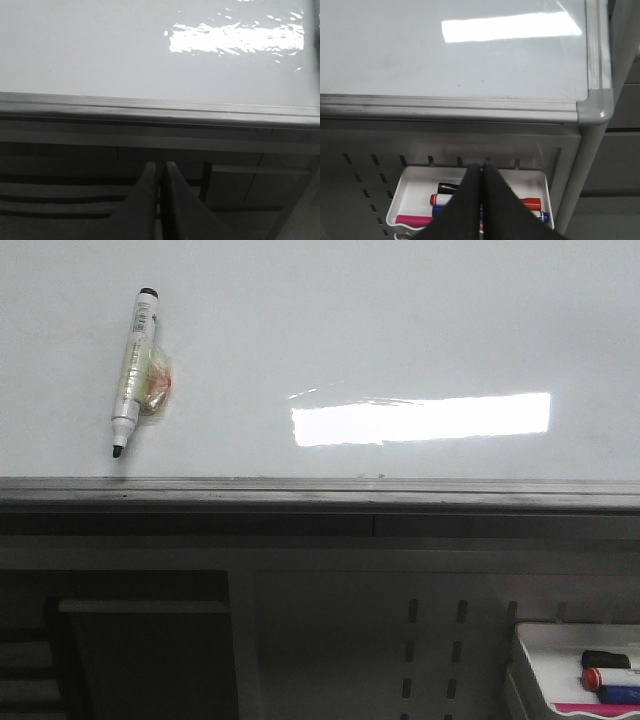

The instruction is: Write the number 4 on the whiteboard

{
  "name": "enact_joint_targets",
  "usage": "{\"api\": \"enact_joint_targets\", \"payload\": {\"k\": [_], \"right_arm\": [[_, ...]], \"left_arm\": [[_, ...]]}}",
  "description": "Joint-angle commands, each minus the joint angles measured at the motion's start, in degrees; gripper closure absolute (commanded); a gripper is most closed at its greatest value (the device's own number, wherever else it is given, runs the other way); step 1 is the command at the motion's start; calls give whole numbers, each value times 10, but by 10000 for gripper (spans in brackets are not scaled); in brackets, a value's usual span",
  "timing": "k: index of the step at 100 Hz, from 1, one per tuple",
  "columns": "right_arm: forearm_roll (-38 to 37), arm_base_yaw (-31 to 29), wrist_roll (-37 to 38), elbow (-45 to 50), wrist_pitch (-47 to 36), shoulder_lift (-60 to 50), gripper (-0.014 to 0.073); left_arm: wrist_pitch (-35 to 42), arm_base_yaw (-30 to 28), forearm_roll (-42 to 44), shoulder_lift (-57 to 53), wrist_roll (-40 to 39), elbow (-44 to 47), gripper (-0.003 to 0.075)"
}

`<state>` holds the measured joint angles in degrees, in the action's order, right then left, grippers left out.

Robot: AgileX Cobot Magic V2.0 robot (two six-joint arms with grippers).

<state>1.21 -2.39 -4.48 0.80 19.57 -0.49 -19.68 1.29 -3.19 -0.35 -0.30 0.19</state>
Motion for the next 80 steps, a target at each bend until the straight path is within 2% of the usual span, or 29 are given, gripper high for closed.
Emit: {"api": "enact_joint_targets", "payload": {"k": [1, 60, 71, 80], "right_arm": [[-4, -3, 0, 12, -11, -9, 658], [-4, -3, 0, 12, -11, -9, 658], [-4, -3, 0, 12, -11, -9, 658], [-4, -3, 0, 12, -11, -9, 658]], "left_arm": [[23, -1, -7, -14, -3, 21, 741], [23, -1, -7, -14, -3, 21, 741], [41, -1, 32, -14, -3, 21, 741], [55, -1, 32, -14, -3, 21, 741]]}}
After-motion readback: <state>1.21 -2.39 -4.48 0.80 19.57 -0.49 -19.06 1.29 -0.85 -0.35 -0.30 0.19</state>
